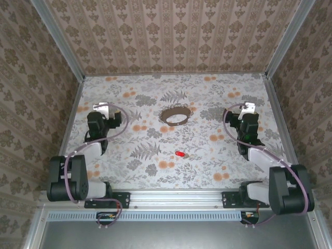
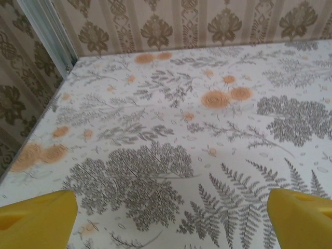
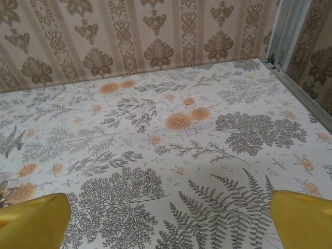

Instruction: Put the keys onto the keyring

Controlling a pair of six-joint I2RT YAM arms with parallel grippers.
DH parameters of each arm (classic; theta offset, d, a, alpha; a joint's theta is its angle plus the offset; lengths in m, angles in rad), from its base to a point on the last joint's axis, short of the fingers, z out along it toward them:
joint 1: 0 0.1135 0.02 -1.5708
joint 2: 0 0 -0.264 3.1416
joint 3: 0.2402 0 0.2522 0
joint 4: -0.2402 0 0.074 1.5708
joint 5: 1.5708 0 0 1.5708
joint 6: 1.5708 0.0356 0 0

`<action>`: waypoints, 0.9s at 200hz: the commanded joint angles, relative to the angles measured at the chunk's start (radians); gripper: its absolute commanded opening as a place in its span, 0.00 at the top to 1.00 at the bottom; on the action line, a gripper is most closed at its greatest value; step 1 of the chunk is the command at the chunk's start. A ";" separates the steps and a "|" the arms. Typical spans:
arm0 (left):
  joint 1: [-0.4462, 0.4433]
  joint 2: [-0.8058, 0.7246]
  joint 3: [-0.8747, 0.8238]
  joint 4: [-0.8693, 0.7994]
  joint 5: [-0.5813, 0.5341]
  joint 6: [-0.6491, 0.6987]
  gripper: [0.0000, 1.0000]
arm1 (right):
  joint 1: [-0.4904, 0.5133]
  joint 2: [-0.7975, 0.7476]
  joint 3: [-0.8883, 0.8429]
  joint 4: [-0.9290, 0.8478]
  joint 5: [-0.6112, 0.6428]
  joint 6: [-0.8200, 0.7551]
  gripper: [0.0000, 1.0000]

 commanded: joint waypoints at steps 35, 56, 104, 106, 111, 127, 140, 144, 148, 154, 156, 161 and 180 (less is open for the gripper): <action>-0.084 -0.063 0.231 -0.443 0.001 -0.181 0.05 | -0.003 -0.110 0.165 -0.421 -0.037 0.197 0.00; -0.171 -0.048 0.293 -0.547 -0.017 -0.235 0.05 | -0.001 -0.113 0.177 -0.460 -0.092 0.242 0.00; -0.358 0.019 0.357 -0.670 0.000 -0.292 0.05 | 0.038 -0.099 0.197 -0.545 -0.309 0.303 0.02; -0.363 0.022 0.358 -0.672 0.003 -0.296 0.05 | 0.043 -0.096 0.199 -0.550 -0.313 0.306 0.02; -0.377 0.026 0.357 -0.674 0.005 -0.307 0.05 | 0.054 -0.089 0.206 -0.564 -0.322 0.314 0.04; -0.413 0.048 0.361 -0.673 0.020 -0.340 0.05 | 0.090 -0.050 0.228 -0.591 -0.354 0.336 0.11; -0.423 0.073 0.370 -0.671 0.027 -0.367 0.05 | 0.120 -0.005 0.250 -0.604 -0.362 0.350 0.17; -0.447 0.079 0.376 -0.670 0.031 -0.377 0.05 | 0.128 0.009 0.255 -0.602 -0.368 0.354 0.18; -0.458 0.092 0.382 -0.670 0.039 -0.381 0.05 | 0.138 0.025 0.261 -0.601 -0.373 0.360 0.20; -0.466 0.108 0.392 -0.667 0.051 -0.390 0.05 | 0.151 0.047 0.267 -0.594 -0.380 0.368 0.22; -0.468 0.114 0.396 -0.667 0.054 -0.394 0.05 | 0.156 0.057 0.269 -0.592 -0.383 0.372 0.22; -0.473 0.128 0.408 -0.667 0.066 -0.400 0.05 | 0.166 0.078 0.275 -0.586 -0.391 0.379 0.24; -0.485 0.188 0.463 -0.674 0.099 -0.418 0.04 | 0.202 0.159 0.305 -0.560 -0.419 0.389 0.32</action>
